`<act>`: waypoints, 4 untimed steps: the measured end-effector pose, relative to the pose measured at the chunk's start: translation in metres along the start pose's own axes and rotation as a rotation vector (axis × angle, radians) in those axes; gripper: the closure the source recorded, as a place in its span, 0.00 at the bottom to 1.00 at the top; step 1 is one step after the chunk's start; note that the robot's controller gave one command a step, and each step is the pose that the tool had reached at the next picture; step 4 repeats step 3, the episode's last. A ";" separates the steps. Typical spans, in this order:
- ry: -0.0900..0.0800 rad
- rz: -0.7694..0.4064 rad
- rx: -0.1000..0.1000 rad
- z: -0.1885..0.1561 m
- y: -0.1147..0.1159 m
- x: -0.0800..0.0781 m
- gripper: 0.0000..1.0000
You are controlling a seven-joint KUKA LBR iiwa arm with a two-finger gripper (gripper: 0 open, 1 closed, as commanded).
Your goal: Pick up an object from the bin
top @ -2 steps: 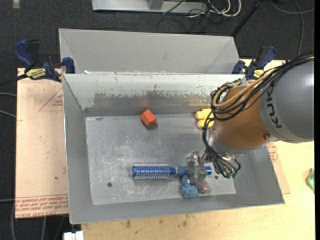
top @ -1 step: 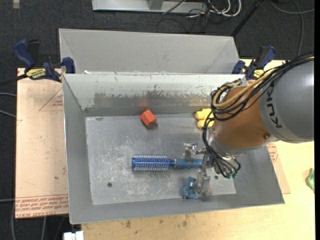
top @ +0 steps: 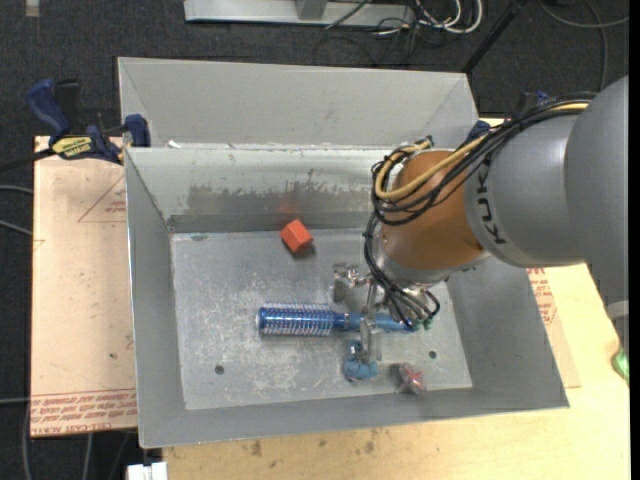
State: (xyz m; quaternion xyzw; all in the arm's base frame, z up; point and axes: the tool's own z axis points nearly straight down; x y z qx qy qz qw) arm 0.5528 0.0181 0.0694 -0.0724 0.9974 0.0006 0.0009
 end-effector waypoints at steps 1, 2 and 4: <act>0.006 0.004 0.000 -0.003 -0.002 0.002 1.00; -0.010 0.009 0.000 -0.089 0.021 -0.030 1.00; -0.010 -0.012 0.002 -0.199 0.007 -0.040 1.00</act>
Offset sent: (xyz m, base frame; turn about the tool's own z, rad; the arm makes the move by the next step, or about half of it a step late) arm 0.0000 0.0000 0.0000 0.0000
